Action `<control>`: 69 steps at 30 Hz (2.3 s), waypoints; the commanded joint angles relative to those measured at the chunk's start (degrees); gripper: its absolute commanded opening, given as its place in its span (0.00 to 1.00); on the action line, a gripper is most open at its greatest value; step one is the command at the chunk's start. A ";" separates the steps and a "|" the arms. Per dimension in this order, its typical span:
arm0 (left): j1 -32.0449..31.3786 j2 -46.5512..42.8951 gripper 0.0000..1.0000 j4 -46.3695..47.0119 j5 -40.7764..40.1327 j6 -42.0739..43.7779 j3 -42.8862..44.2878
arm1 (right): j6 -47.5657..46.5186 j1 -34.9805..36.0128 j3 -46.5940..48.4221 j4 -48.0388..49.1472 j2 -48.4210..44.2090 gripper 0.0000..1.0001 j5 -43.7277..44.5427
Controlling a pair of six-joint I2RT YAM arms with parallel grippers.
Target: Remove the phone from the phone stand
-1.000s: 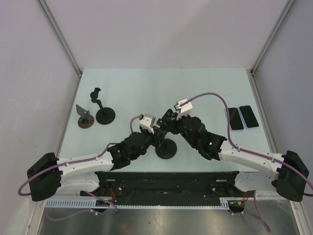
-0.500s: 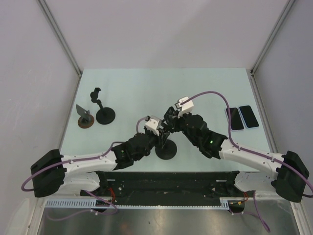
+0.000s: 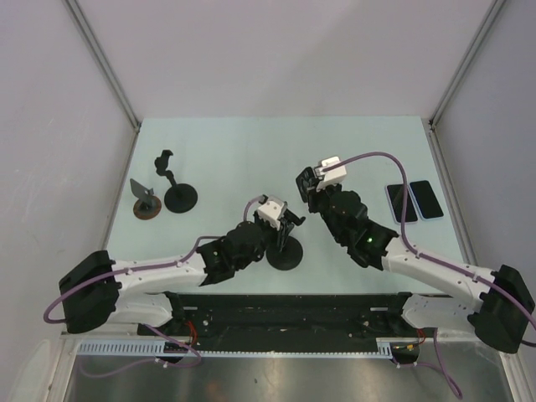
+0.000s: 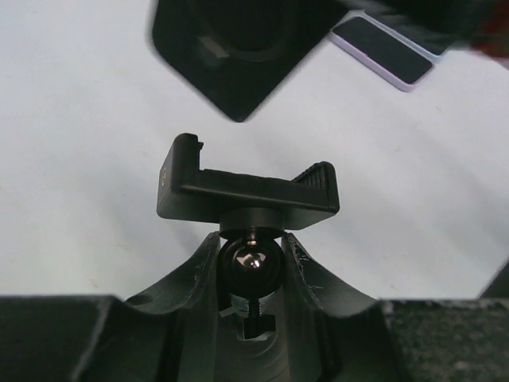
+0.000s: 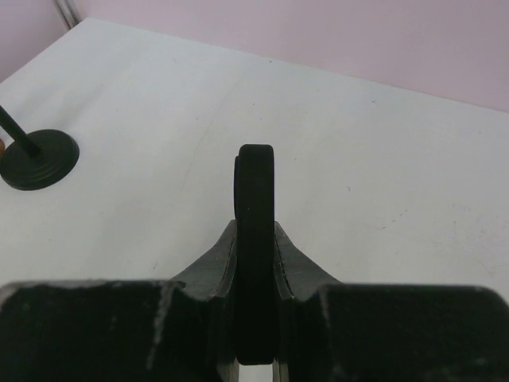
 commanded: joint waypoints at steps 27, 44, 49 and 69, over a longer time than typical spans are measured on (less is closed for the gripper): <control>49.88 20.85 0.00 -11.73 21.31 23.23 26.84 | 1.05 0.92 -6.63 -18.91 -34.07 0.00 9.05; 58.14 21.92 0.05 -16.74 37.67 21.92 26.85 | 1.14 1.10 -6.80 -19.18 -33.11 0.00 8.61; 58.14 20.95 0.13 -18.33 35.30 22.27 26.23 | 1.14 1.19 -6.80 -19.18 -33.19 0.00 8.17; 57.97 10.32 0.78 -18.77 32.31 18.23 24.47 | 1.22 2.06 -6.72 -19.44 -33.90 0.00 7.73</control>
